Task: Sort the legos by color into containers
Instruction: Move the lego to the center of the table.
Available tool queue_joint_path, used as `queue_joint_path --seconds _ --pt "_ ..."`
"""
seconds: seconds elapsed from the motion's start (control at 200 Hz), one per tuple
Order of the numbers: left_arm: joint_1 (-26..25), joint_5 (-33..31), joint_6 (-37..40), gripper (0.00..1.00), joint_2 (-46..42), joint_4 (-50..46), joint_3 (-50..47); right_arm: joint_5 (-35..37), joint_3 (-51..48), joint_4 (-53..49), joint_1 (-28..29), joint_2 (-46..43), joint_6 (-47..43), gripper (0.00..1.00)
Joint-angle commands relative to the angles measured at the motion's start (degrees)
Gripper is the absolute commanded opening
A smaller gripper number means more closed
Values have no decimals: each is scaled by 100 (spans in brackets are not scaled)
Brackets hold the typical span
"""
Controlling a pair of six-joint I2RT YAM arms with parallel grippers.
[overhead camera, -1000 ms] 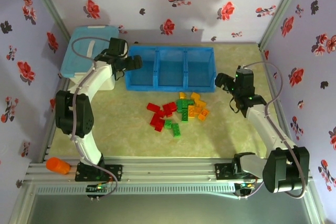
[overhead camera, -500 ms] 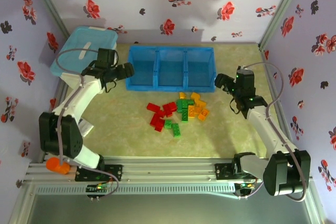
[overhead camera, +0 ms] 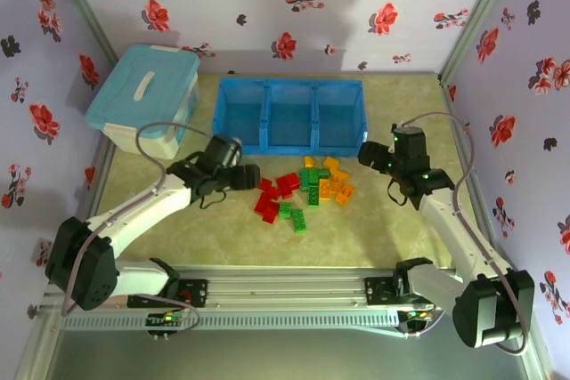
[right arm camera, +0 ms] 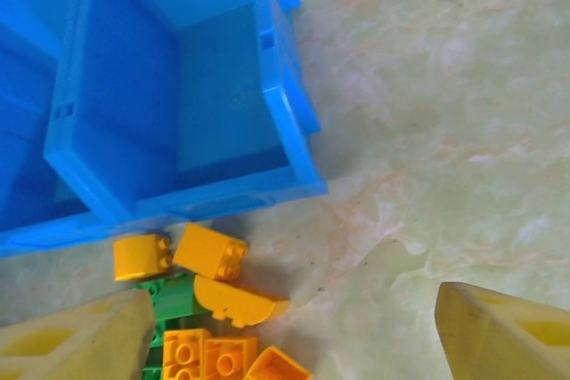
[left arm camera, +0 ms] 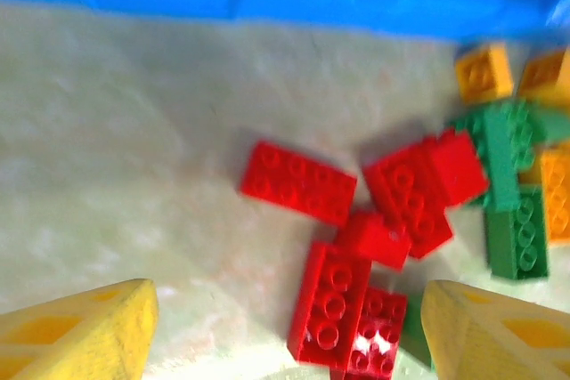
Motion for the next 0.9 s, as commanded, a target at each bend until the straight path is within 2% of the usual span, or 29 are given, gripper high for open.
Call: queue_joint_path --seconds 0.0,0.17,0.31,0.495,0.725,0.895 --pt "-217 -173 -420 76 361 413 -247 -129 -285 -2 216 -96 105 79" --pt "-303 -192 -471 83 774 835 -317 14 -519 134 555 -128 286 79" --pt "-251 -287 -101 85 1269 912 -38 51 -573 185 616 -187 340 79" --pt "35 -222 111 80 1883 860 428 64 -516 146 625 -265 345 79" --pt "76 -166 218 78 2285 771 810 97 -695 251 630 -382 419 78" --pt "103 -144 223 71 2428 662 872 108 -721 276 627 -389 428 78"
